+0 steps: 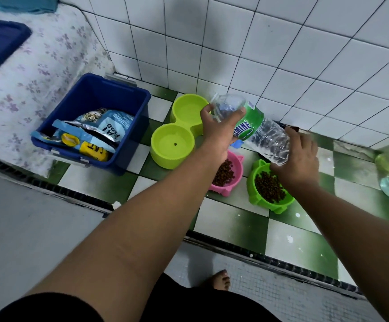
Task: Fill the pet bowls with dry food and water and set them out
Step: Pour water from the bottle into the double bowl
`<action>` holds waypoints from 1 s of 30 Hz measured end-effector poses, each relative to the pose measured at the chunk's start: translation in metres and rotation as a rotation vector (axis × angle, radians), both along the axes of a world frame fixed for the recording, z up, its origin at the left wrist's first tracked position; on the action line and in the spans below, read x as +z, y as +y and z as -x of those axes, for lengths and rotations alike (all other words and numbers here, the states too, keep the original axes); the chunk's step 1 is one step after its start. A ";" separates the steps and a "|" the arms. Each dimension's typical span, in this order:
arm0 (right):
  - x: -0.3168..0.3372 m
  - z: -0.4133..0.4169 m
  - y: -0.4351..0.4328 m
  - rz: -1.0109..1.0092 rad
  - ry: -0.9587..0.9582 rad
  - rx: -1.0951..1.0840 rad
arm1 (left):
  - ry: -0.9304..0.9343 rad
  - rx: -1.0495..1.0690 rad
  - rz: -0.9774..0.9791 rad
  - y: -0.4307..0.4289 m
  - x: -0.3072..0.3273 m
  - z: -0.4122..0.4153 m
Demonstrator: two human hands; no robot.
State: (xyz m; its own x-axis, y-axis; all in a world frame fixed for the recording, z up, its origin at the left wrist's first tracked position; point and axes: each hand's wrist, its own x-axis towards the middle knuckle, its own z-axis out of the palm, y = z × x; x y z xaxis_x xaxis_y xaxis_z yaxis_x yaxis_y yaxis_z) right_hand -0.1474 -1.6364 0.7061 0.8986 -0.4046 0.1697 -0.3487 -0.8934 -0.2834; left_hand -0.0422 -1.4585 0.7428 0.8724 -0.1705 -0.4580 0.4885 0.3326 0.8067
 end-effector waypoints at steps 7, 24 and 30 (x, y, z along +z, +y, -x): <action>-0.003 0.029 0.001 0.060 0.047 0.032 | 0.037 0.029 0.001 0.009 -0.016 0.038; 0.002 0.046 0.023 0.138 0.116 0.086 | 0.203 0.134 0.062 0.031 -0.038 0.057; 0.004 0.045 0.025 0.166 0.128 0.098 | 0.236 0.124 0.077 0.036 -0.044 0.055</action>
State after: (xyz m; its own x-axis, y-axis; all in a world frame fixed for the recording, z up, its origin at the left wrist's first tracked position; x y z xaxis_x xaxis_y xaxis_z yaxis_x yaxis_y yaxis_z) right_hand -0.1922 -1.6118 0.7101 0.9508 -0.2899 0.1088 -0.2812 -0.9555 -0.0888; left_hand -0.0969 -1.4227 0.6990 0.7596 -0.1107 -0.6409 0.6114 0.4575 0.6456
